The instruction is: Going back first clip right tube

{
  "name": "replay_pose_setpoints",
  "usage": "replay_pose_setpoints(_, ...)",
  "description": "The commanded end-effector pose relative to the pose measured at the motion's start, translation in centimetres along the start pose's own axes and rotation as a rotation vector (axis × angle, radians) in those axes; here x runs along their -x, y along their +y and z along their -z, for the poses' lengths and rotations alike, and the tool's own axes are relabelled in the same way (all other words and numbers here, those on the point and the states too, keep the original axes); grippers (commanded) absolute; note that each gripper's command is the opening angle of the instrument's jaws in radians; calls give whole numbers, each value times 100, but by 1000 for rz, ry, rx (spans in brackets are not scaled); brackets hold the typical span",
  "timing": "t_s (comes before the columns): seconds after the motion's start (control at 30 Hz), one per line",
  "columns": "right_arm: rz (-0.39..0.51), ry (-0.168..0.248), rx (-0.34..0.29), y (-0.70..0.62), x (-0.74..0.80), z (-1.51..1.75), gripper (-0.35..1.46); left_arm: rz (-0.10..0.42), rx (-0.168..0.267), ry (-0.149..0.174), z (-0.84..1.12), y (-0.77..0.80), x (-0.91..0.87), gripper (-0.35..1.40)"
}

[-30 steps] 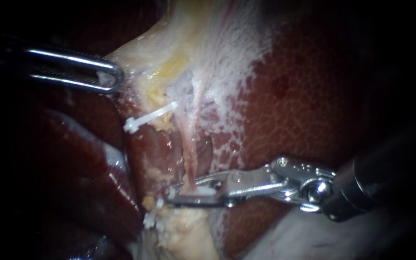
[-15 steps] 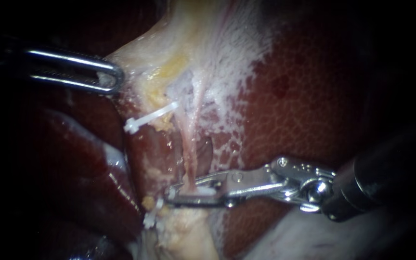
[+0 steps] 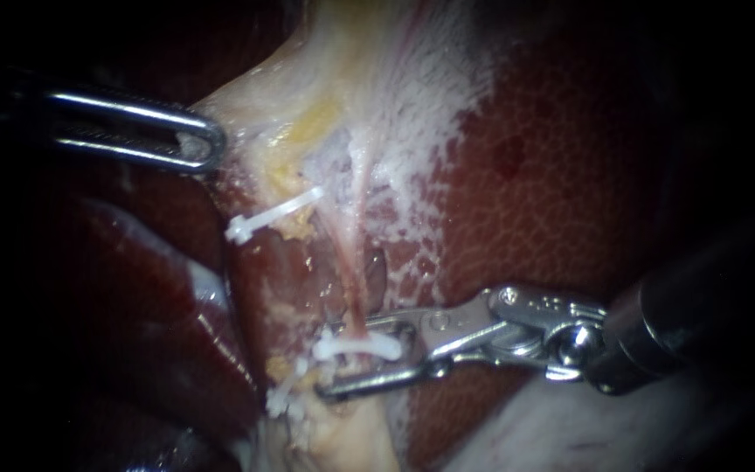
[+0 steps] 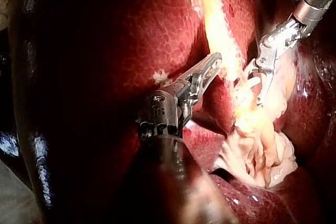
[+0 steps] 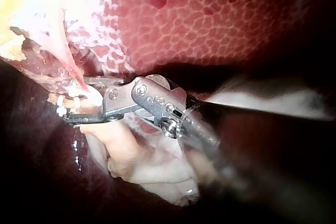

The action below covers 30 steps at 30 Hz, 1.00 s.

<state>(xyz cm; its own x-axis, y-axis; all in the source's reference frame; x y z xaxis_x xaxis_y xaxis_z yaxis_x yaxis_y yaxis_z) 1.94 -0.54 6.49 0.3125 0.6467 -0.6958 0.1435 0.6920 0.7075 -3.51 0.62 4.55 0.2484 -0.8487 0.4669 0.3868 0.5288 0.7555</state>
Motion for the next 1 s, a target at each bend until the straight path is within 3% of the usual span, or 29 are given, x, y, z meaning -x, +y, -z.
replay_pose_setpoints(0.03,9,1,2,0,-3,2,51,0,0,0,0,0,0,-35)
replay_pose_setpoints(0.37,103,-5,-1,9,-21,11,58,0,0,0,0,0,0,-35)
replay_pose_setpoints(0.67,117,-6,-3,6,-16,24,60,-1,1,0,0,0,-2,-35)
replay_pose_setpoints(1.0,139,-5,1,-6,-4,72,60,-4,1,-1,-1,3,-6,-35)
